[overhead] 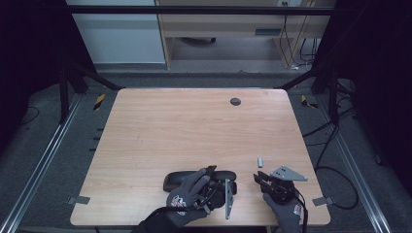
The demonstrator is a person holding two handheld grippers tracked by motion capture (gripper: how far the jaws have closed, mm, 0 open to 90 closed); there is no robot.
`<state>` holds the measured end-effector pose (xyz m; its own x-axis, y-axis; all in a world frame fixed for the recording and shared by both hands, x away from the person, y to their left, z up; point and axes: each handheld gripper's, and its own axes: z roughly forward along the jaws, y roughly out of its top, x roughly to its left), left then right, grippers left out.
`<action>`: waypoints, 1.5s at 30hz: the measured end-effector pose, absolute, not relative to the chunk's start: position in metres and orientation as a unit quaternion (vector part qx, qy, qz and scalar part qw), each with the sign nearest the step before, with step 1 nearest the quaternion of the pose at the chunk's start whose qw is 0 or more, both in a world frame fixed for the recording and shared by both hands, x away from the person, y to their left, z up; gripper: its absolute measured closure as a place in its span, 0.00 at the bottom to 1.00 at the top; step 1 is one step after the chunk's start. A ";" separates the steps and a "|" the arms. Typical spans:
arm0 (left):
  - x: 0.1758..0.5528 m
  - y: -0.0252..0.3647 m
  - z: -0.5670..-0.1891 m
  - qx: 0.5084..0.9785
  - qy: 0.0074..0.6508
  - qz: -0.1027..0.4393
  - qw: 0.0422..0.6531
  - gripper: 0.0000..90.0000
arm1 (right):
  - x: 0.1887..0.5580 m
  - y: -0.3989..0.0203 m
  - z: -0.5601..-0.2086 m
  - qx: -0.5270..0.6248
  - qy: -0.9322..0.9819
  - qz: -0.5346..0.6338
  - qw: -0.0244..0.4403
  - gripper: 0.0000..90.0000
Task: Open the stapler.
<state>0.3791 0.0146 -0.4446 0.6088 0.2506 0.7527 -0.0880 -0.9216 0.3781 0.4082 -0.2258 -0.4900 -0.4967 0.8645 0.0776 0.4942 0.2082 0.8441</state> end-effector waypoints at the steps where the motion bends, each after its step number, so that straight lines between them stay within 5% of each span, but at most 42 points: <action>1: 0.380 0.014 -0.446 0.875 0.045 0.441 0.193 0.36 | 0.408 -0.225 -0.490 0.454 0.748 0.436 0.211 0.85; 45: 0.384 0.008 -0.456 0.872 0.035 0.456 0.174 0.60 | 0.402 -0.193 -0.494 0.419 0.765 0.460 0.168 1.00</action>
<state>0.3841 0.0084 -0.4561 0.5820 0.2196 0.7830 -0.0970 -0.9372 0.3349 0.4021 -0.1931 -0.4944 -0.5933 0.7946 0.1290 0.4857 0.2255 0.8445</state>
